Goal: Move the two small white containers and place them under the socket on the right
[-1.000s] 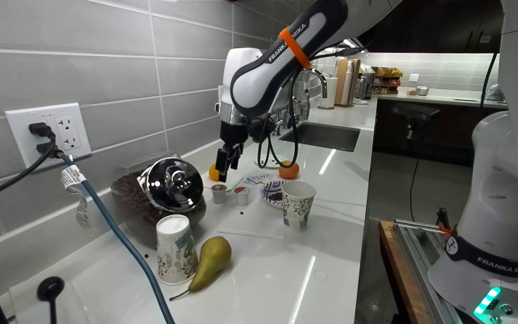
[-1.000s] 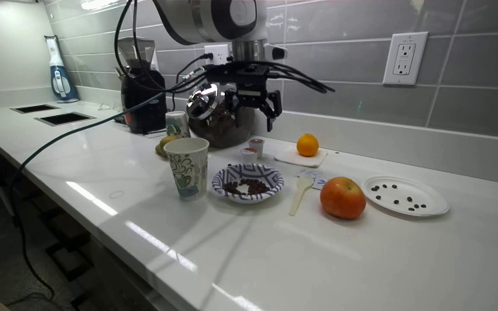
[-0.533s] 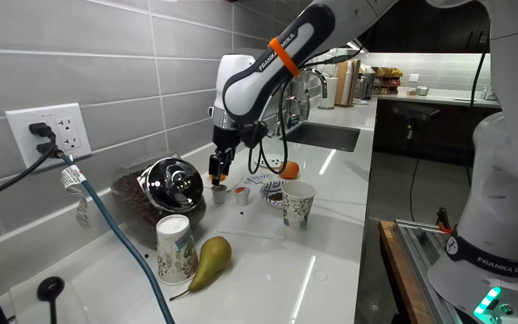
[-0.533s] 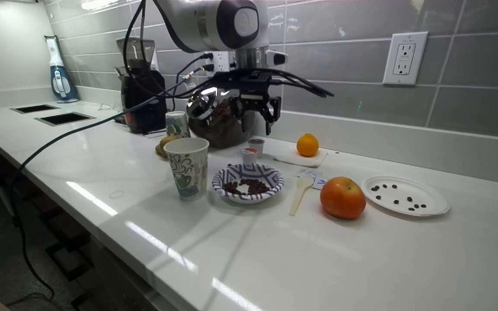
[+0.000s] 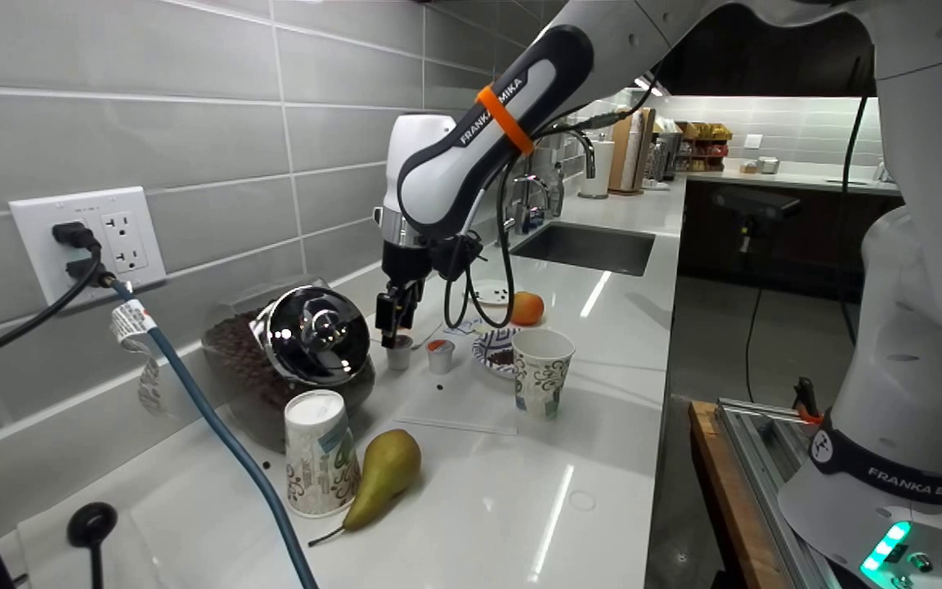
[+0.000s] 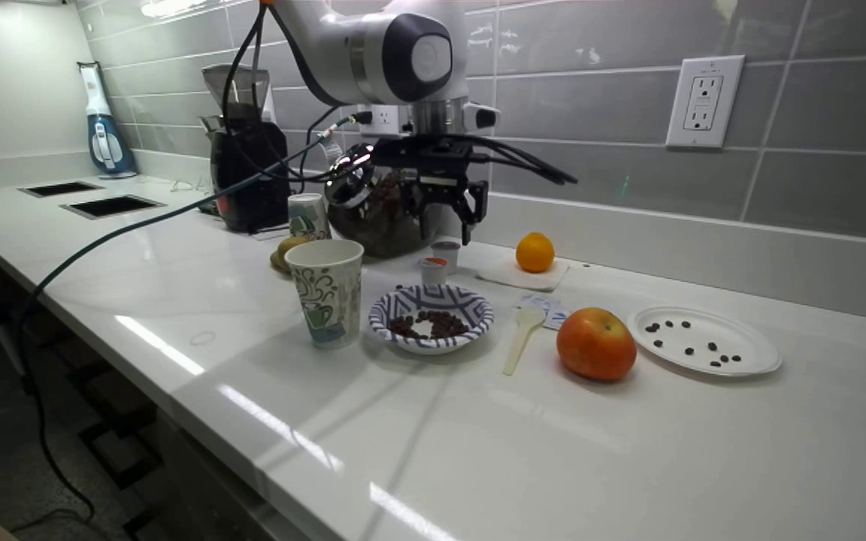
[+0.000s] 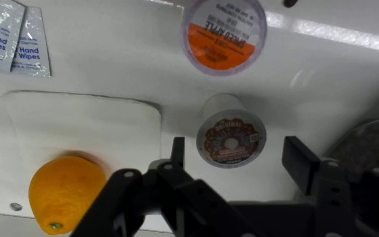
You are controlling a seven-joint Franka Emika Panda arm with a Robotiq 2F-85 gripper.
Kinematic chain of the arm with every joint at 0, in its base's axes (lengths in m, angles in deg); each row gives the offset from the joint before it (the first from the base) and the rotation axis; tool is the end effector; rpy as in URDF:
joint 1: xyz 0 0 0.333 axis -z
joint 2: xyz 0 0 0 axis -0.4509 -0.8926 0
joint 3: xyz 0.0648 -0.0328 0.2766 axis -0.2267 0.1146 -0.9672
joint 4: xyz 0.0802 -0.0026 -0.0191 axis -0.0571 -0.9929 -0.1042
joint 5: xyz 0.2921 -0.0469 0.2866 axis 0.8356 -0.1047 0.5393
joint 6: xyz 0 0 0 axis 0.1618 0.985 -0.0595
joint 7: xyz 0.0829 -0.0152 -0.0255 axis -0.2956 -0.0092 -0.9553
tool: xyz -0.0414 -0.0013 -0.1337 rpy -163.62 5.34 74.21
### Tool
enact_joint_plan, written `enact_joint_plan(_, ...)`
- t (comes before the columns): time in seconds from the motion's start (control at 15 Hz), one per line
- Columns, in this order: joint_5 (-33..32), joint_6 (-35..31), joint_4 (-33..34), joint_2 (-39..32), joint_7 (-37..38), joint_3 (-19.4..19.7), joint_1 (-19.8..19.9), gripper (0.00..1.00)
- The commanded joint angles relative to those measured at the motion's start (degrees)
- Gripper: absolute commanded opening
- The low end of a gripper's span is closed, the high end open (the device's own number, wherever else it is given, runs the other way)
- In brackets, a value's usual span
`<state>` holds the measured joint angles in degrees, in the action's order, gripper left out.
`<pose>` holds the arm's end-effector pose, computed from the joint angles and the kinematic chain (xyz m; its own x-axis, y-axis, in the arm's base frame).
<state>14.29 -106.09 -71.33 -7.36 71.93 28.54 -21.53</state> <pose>0.6201 -0.1049 0.2046 0.9865 -0.0026 0.1635 -0.0066 -0.9997 0.0237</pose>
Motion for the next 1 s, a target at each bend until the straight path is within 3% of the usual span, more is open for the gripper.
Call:
enact_joint_plan(0.0, -0.35, -0.28, 1.97, -1.89, 0.27, -1.08, 1.01, 0.73)
enact_joint_plan(0.27, -0.23, -0.20, 2.34, -2.66, 0.20, -1.24, 1.17, 0.67)
enact_joint_plan(0.73, -0.69, -0.26, 1.69, -1.83, 0.99, -1.01, 0.81, 0.29)
enact_joint_plan(0.93, 1.17, 0.53, -1.22, 1.90, 2.04, -1.62, 1.08, 0.29)
